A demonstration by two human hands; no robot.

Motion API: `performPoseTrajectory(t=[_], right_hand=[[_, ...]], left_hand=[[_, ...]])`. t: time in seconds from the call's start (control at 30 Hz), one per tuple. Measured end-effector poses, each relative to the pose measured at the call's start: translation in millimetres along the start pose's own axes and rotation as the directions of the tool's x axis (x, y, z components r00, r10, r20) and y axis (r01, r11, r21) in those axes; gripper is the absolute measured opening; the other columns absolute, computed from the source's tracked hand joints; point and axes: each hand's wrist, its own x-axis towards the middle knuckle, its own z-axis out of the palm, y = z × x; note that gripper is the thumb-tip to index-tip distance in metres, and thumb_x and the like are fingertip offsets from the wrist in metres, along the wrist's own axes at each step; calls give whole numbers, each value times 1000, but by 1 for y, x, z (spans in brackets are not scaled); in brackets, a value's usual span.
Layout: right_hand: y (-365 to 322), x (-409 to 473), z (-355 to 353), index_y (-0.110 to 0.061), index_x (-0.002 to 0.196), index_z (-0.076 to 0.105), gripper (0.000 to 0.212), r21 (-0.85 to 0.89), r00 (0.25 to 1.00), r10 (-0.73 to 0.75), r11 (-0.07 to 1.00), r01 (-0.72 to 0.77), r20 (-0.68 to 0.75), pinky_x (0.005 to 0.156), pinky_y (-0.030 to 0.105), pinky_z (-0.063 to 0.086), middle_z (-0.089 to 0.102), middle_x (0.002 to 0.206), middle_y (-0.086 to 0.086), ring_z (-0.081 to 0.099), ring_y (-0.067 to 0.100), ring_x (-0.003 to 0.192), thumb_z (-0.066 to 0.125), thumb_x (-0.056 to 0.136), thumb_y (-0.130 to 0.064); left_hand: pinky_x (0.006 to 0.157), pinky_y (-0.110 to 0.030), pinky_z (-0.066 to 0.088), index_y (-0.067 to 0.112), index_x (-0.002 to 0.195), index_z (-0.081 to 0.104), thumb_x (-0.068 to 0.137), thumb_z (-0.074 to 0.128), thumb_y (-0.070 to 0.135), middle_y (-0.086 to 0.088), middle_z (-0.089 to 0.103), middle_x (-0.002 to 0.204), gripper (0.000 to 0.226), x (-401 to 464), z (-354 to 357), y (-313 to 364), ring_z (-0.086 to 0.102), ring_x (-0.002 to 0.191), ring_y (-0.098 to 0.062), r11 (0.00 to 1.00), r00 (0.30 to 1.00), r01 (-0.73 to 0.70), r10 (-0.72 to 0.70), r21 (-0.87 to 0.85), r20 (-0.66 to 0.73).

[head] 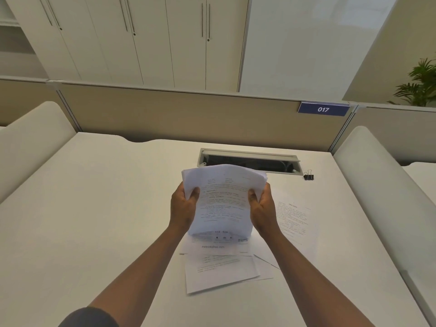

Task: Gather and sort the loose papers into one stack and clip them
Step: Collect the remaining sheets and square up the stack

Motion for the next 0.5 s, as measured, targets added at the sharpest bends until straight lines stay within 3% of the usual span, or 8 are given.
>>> performPoseTrajectory(t=[0.17,0.3,0.5], right_hand=[[19,-4,2,-25,125,42,26,-103,998,48,994,-44,32,72,21,56,59,105,-7,63,14,95,47,99,-25],[37,-6,5,-28,125,42,27,-138,990,123,984,-113,63,80,30,57,59,109,-6,62,17,99,48,99,-26],[42,-11,9,-25,126,41,27,-216,979,178,964,-155,94,74,18,51,57,109,-7,60,12,95,46,99,-25]], left_hand=[[79,-44,60,16,107,62,96,57,20,-7,69,96,13,-3,-1,-14,67,91,-29,996,993,82,-84,26,86],[82,-47,59,19,104,65,95,58,14,-7,71,99,13,-10,-2,-25,67,96,-30,988,976,154,-153,9,154],[83,-47,58,26,98,67,94,59,14,-2,73,99,15,-12,-8,-34,69,94,-25,980,972,194,-197,34,125]])
